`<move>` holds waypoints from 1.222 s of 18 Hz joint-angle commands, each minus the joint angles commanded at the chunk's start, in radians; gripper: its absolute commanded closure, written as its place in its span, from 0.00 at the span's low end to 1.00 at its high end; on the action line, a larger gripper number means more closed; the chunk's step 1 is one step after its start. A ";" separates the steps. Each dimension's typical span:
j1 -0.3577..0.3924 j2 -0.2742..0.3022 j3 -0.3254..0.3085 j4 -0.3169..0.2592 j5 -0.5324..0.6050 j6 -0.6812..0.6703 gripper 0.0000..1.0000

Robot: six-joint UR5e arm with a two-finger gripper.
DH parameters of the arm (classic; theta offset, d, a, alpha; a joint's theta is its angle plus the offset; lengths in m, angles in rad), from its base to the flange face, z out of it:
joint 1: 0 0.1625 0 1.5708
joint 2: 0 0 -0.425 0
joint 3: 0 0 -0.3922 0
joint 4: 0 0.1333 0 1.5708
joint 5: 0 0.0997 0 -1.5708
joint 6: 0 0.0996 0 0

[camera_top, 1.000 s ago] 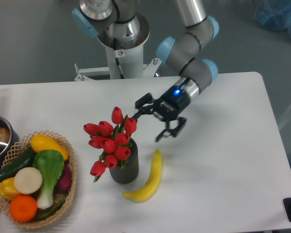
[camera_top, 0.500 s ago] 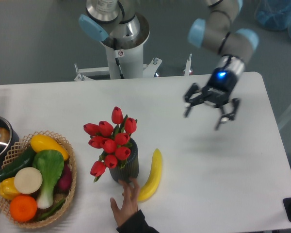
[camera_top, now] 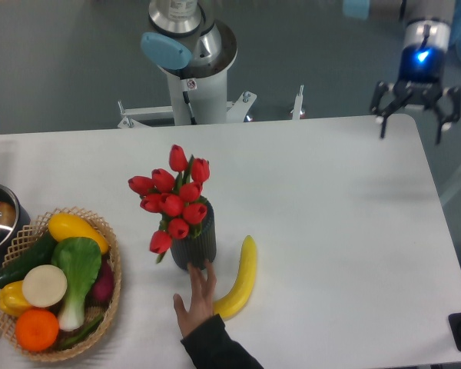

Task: Insert the flowers into the vase

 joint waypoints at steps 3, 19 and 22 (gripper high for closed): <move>-0.009 0.063 -0.001 -0.015 0.213 0.012 0.00; 0.063 0.101 0.149 -0.428 0.551 0.422 0.00; 0.060 0.101 0.147 -0.430 0.553 0.423 0.00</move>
